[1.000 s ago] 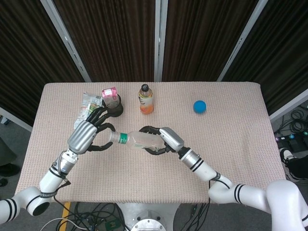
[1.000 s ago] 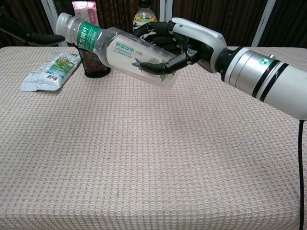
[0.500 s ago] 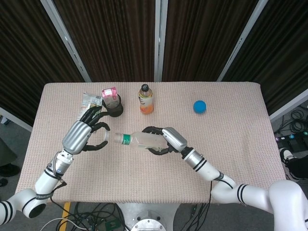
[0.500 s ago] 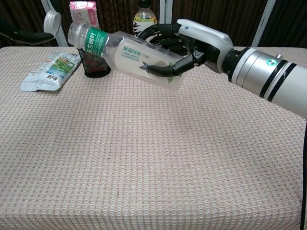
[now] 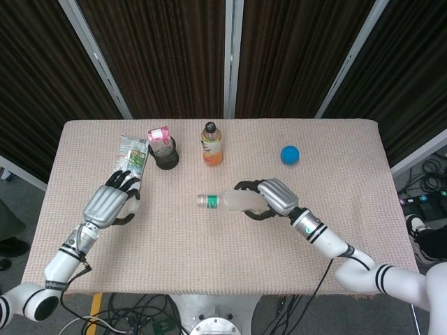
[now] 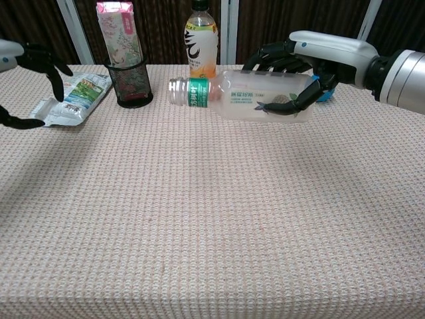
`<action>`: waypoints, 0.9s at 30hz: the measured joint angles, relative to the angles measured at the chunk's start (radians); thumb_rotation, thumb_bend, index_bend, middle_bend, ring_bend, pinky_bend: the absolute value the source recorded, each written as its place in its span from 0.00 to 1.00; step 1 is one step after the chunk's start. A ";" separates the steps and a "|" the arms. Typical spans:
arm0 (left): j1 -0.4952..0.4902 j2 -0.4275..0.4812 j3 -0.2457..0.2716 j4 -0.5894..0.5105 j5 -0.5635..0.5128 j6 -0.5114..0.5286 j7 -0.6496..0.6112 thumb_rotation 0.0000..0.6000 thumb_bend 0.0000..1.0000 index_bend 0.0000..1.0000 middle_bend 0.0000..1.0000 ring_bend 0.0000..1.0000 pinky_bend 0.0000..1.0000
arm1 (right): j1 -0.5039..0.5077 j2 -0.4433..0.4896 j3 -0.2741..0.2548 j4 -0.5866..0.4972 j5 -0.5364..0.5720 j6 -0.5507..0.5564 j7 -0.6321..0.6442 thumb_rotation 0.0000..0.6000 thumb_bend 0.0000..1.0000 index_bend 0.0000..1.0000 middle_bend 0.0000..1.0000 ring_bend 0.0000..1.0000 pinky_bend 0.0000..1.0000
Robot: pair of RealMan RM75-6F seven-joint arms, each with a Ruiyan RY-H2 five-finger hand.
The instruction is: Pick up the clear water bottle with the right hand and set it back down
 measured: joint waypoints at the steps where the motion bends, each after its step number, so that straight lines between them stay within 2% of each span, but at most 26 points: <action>1: -0.005 -0.004 0.001 -0.006 -0.029 -0.020 0.029 1.00 0.25 0.31 0.14 0.00 0.00 | 0.003 0.003 0.000 -0.004 0.007 -0.015 -0.017 1.00 0.77 0.64 0.56 0.44 0.52; 6: -0.023 -0.033 -0.011 -0.037 -0.116 -0.067 0.077 1.00 0.15 0.18 0.14 0.00 0.00 | 0.018 -0.021 0.002 0.002 0.039 -0.064 -0.107 1.00 0.76 0.64 0.56 0.44 0.52; 9: -0.015 -0.031 -0.018 -0.047 -0.106 -0.039 0.057 1.00 0.13 0.16 0.14 0.00 0.00 | 0.024 -0.062 0.006 0.027 0.056 -0.076 -0.160 1.00 0.75 0.59 0.55 0.42 0.51; 11: -0.004 -0.022 -0.024 -0.056 -0.092 -0.008 0.035 1.00 0.11 0.16 0.14 0.00 0.00 | 0.029 -0.091 0.010 0.046 0.066 -0.084 -0.187 1.00 0.71 0.52 0.52 0.38 0.47; 12: 0.001 -0.017 -0.027 -0.060 -0.087 0.006 0.025 1.00 0.11 0.16 0.14 0.00 0.00 | 0.032 -0.108 0.013 0.060 0.073 -0.090 -0.204 1.00 0.68 0.46 0.50 0.35 0.43; 15: 0.022 0.005 -0.041 -0.072 -0.071 0.057 -0.013 1.00 0.10 0.16 0.14 0.00 0.00 | 0.043 -0.138 0.018 0.085 0.093 -0.117 -0.248 1.00 0.48 0.13 0.31 0.14 0.20; 17: 0.044 0.024 -0.047 -0.084 -0.058 0.100 -0.033 1.00 0.09 0.16 0.14 0.00 0.00 | 0.048 -0.145 0.019 0.088 0.108 -0.139 -0.269 1.00 0.40 0.02 0.20 0.04 0.10; 20: 0.082 0.055 -0.053 -0.095 -0.042 0.160 -0.066 1.00 0.09 0.16 0.14 0.00 0.00 | 0.050 -0.140 0.020 0.074 0.134 -0.163 -0.303 1.00 0.33 0.00 0.05 0.00 0.00; 23: 0.118 0.083 -0.055 -0.092 -0.037 0.194 -0.101 1.00 0.09 0.16 0.14 0.00 0.00 | 0.041 -0.113 0.021 0.040 0.151 -0.164 -0.326 1.00 0.31 0.00 0.02 0.00 0.00; 27: 0.148 0.090 -0.055 -0.057 -0.038 0.230 -0.110 1.00 0.09 0.16 0.14 0.00 0.00 | -0.005 -0.047 0.018 -0.020 0.160 -0.108 -0.348 1.00 0.31 0.00 0.03 0.00 0.00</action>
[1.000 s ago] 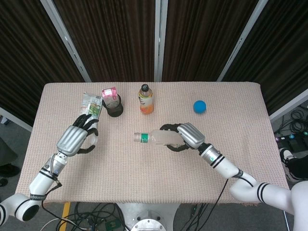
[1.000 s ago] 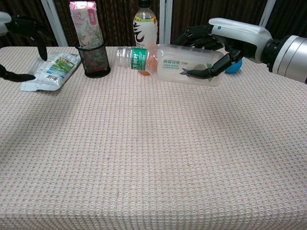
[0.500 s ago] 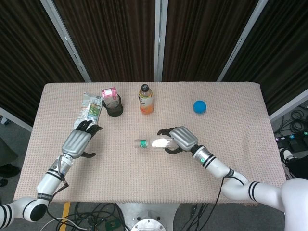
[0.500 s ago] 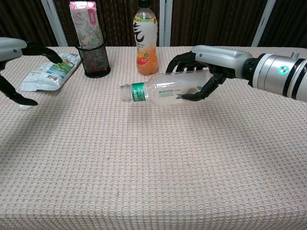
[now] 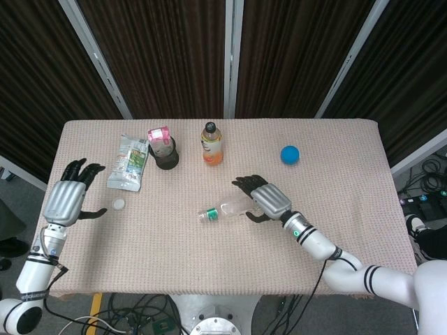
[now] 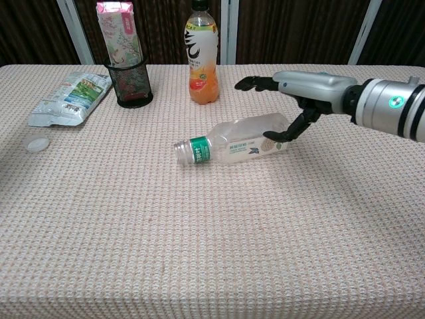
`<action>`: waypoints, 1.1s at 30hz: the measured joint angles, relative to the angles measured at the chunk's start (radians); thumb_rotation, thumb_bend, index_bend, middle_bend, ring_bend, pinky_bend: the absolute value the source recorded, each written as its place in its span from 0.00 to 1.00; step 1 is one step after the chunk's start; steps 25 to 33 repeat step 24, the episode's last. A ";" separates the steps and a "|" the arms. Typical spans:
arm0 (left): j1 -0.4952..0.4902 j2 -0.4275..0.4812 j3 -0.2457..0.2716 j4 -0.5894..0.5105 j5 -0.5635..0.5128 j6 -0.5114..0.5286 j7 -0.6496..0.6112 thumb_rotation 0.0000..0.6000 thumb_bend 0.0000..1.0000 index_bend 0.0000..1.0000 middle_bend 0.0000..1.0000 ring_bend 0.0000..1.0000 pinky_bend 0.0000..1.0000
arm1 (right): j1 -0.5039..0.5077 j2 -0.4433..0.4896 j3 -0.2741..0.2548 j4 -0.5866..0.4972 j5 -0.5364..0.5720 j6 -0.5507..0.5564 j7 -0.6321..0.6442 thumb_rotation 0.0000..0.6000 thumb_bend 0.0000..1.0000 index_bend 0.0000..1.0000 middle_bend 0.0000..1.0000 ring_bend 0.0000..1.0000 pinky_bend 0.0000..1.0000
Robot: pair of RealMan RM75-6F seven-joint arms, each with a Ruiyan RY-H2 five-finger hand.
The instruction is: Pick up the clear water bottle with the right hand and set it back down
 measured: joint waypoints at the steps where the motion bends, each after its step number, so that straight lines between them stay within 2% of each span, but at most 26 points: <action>1: 0.010 0.002 0.001 0.008 -0.003 0.010 0.001 1.00 0.09 0.16 0.14 0.00 0.00 | -0.015 0.018 -0.002 -0.014 0.001 0.020 -0.004 1.00 0.31 0.00 0.05 0.00 0.00; 6: 0.074 0.019 0.007 0.023 -0.019 0.079 -0.001 1.00 0.08 0.16 0.14 0.00 0.00 | -0.129 0.128 -0.019 -0.085 0.001 0.179 -0.029 1.00 0.33 0.00 0.12 0.00 0.01; 13: 0.171 0.032 0.024 0.029 -0.037 0.169 -0.003 1.00 0.03 0.17 0.14 0.00 0.00 | -0.362 0.295 -0.061 -0.192 0.018 0.447 -0.084 1.00 0.33 0.00 0.02 0.00 0.00; 18: 0.234 0.038 0.048 -0.030 -0.038 0.237 0.047 1.00 0.03 0.17 0.14 0.00 0.00 | -0.512 0.402 -0.092 -0.316 0.039 0.596 -0.120 1.00 0.34 0.00 0.01 0.00 0.00; 24: 0.284 0.032 0.074 -0.082 -0.008 0.293 0.089 1.00 0.03 0.17 0.14 0.00 0.00 | -0.610 0.453 -0.119 -0.378 0.038 0.659 -0.151 1.00 0.34 0.00 0.02 0.00 0.00; 33: 0.284 0.032 0.074 -0.082 -0.008 0.293 0.089 1.00 0.03 0.17 0.14 0.00 0.00 | -0.610 0.453 -0.119 -0.378 0.038 0.659 -0.151 1.00 0.34 0.00 0.02 0.00 0.00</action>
